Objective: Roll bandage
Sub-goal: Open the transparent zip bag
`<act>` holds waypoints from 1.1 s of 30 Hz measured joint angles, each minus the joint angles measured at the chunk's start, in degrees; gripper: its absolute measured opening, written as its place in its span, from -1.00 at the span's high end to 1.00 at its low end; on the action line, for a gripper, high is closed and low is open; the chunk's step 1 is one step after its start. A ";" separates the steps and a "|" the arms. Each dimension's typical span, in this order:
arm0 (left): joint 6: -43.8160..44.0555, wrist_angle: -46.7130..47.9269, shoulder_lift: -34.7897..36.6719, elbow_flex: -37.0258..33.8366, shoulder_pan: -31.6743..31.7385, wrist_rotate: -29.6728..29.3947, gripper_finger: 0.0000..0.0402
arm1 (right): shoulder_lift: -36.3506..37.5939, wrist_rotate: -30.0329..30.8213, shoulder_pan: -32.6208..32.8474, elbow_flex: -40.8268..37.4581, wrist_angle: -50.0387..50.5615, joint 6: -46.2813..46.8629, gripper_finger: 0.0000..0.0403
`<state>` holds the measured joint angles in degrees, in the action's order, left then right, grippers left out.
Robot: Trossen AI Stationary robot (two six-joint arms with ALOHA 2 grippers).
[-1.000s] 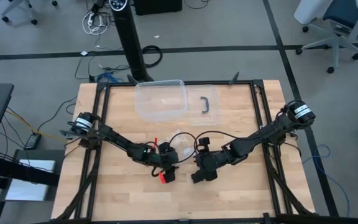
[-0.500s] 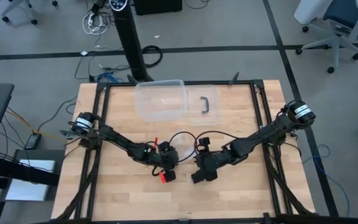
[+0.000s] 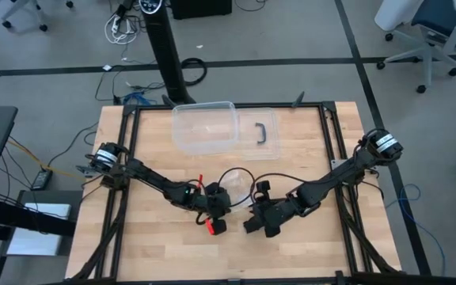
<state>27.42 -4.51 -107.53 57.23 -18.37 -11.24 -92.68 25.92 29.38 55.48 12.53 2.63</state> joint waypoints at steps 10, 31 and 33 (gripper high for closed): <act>-2.01 2.08 0.07 3.64 -0.26 -0.71 1.00 | 0.00 8.96 6.13 0.00 0.15 6.41 0.63; -4.90 -9.58 1.60 4.18 2.41 -3.63 1.00 | 0.00 9.12 2.72 0.00 2.10 0.20 0.63; -4.92 -9.85 1.60 4.18 2.58 -3.63 1.00 | 0.00 9.06 2.04 0.00 3.68 0.52 0.63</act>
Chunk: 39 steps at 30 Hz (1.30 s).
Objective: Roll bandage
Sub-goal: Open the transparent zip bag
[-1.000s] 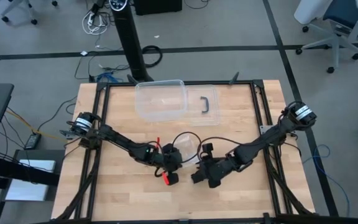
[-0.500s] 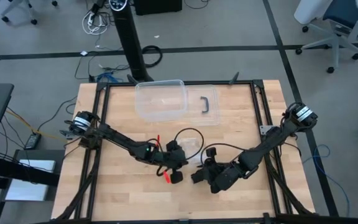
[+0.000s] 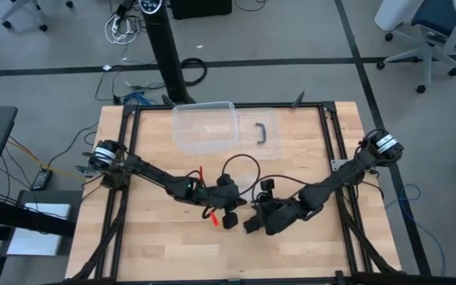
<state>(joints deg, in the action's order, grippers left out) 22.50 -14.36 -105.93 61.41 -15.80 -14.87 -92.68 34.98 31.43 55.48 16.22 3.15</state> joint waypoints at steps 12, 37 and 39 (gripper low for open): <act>-1.11 -2.69 0.00 0.00 0.07 -0.04 1.00 | 0.00 -0.69 -2.22 0.02 2.24 -0.28 0.71; -6.07 3.67 0.00 3.94 1.23 1.96 0.53 | 0.00 -0.72 -0.84 0.02 3.62 -2.82 1.00; -7.02 10.47 -0.01 6.67 1.94 2.03 0.42 | 0.00 -0.74 -0.84 0.02 3.62 -2.84 1.00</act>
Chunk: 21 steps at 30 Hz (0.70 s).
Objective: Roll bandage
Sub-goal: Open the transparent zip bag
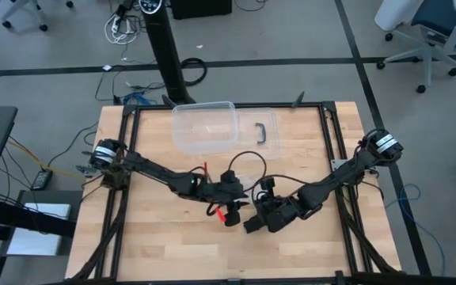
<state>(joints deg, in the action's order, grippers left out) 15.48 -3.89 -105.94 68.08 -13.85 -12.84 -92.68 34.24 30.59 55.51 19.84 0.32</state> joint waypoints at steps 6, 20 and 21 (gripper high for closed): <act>-0.39 10.58 -0.37 6.46 2.53 8.38 0.30 | 0.00 -0.66 0.00 0.00 -0.07 -0.03 1.00; 1.66 11.36 -2.22 6.95 4.43 16.04 0.35 | 0.00 -0.94 -0.23 0.00 -0.40 -0.70 1.00; 1.67 10.84 -2.24 6.95 4.58 16.46 0.35 | 0.00 -0.92 -0.31 0.00 -0.42 -0.81 1.00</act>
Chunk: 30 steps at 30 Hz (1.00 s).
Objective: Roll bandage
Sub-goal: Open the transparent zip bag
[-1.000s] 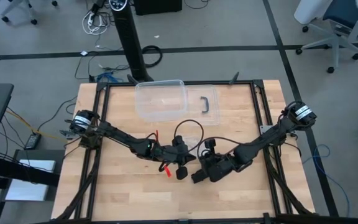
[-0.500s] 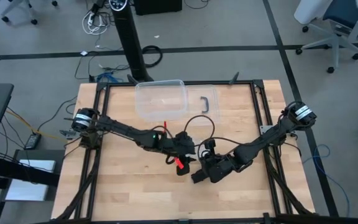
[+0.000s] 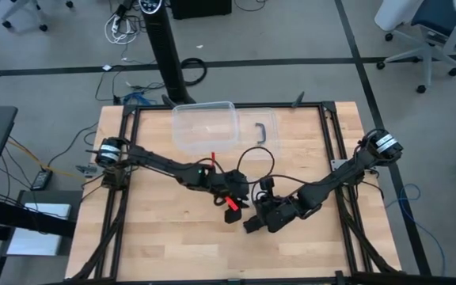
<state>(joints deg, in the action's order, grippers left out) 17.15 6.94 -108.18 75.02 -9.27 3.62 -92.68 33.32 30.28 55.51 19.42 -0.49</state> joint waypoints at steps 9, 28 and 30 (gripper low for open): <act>2.10 -0.19 -0.34 0.00 1.79 0.78 0.35 | 0.00 -0.30 -0.02 0.00 0.07 -0.07 1.00; 2.84 -1.12 -0.39 -0.02 1.78 3.41 0.35 | 0.00 -0.42 -0.02 0.02 0.02 -0.13 1.00; 2.84 -1.12 -0.39 -0.02 1.78 3.31 0.35 | 0.00 -0.42 -0.02 0.02 0.00 -0.14 1.00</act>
<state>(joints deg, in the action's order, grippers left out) 19.99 5.82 -108.57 75.00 -7.49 6.92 -92.68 32.91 30.26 55.53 19.42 -0.63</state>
